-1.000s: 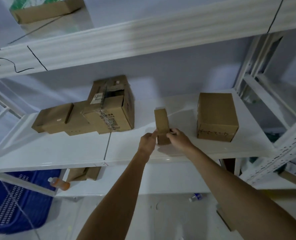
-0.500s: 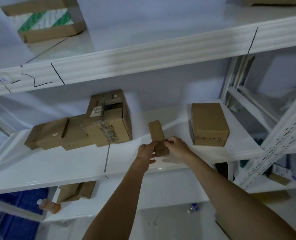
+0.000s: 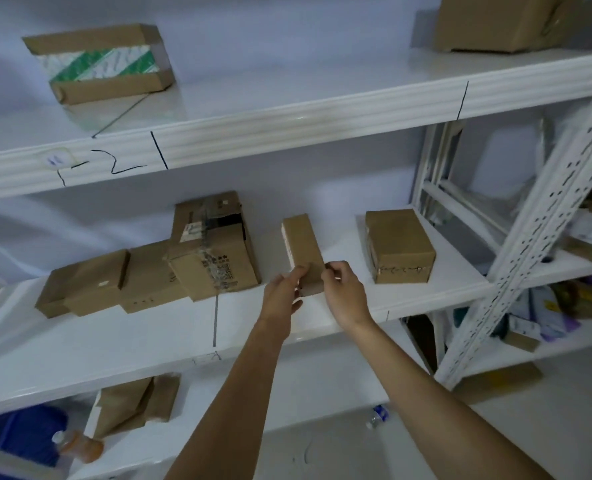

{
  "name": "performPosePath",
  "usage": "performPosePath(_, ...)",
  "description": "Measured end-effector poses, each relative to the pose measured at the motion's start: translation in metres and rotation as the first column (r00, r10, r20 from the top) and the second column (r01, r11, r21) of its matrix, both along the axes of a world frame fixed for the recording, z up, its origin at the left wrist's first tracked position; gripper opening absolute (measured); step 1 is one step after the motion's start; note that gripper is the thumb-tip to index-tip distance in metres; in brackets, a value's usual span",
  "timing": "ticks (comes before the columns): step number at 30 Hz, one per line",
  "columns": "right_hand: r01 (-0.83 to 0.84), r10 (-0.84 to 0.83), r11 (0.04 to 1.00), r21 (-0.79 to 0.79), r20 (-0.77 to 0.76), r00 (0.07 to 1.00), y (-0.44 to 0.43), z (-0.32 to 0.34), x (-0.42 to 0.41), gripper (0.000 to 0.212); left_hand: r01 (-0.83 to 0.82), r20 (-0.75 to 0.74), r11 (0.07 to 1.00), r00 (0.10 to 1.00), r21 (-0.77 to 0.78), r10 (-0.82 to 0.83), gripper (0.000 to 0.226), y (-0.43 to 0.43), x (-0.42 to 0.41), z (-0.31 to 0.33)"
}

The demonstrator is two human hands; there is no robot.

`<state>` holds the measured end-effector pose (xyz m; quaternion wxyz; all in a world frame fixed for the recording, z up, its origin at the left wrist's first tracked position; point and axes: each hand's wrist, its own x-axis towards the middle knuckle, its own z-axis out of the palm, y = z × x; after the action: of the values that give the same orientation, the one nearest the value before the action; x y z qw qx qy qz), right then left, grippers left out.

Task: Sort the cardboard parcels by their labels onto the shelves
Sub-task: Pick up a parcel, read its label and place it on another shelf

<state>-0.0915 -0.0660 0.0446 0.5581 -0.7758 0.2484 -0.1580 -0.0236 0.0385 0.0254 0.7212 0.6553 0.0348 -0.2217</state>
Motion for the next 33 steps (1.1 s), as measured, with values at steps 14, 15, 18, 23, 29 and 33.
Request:
performPosePath(14, -0.184, 0.200, 0.978, -0.101, 0.184, 0.962, -0.002, 0.048, -0.037, 0.032, -0.133, 0.226, 0.979, 0.960, -0.157, 0.167, 0.034, 0.016, -0.042, 0.044)
performPosePath(15, -0.208, 0.224, 0.973, -0.103, 0.181, 0.958, -0.002, 0.049, -0.037, 0.033, -0.157, 0.249, 0.977, 0.950, -0.143, 0.188, 0.039, 0.015, -0.044, 0.044)
performPosePath(18, -0.248, 0.257, 0.966, -0.070, 0.179, 0.950, -0.006, 0.048, -0.036, 0.041, -0.206, 0.318, 0.975, 0.922, -0.086, 0.223, 0.044, 0.009, -0.053, 0.044)
performPosePath(23, -0.273, 0.270, 0.962, 0.001, 0.162, 0.949, -0.019, 0.044, -0.030, 0.057, -0.263, 0.531, 0.958, 0.832, 0.119, 0.162, 0.037, -0.008, -0.065, 0.038)
performPosePath(29, -0.245, 0.210, 0.952, 0.182, 0.190, 0.959, -0.039, 0.054, -0.023, 0.043, -0.241, 0.539, 0.967, 0.827, 0.083, 0.160, 0.040, -0.006, -0.072, 0.040)
performPosePath(33, -0.218, 0.140, 0.904, 0.368, 0.227, 0.964, -0.052, 0.064, -0.024, 0.031, -0.257, 0.498, 0.966, 0.841, 0.024, 0.211, 0.029, -0.002, -0.075, 0.056)
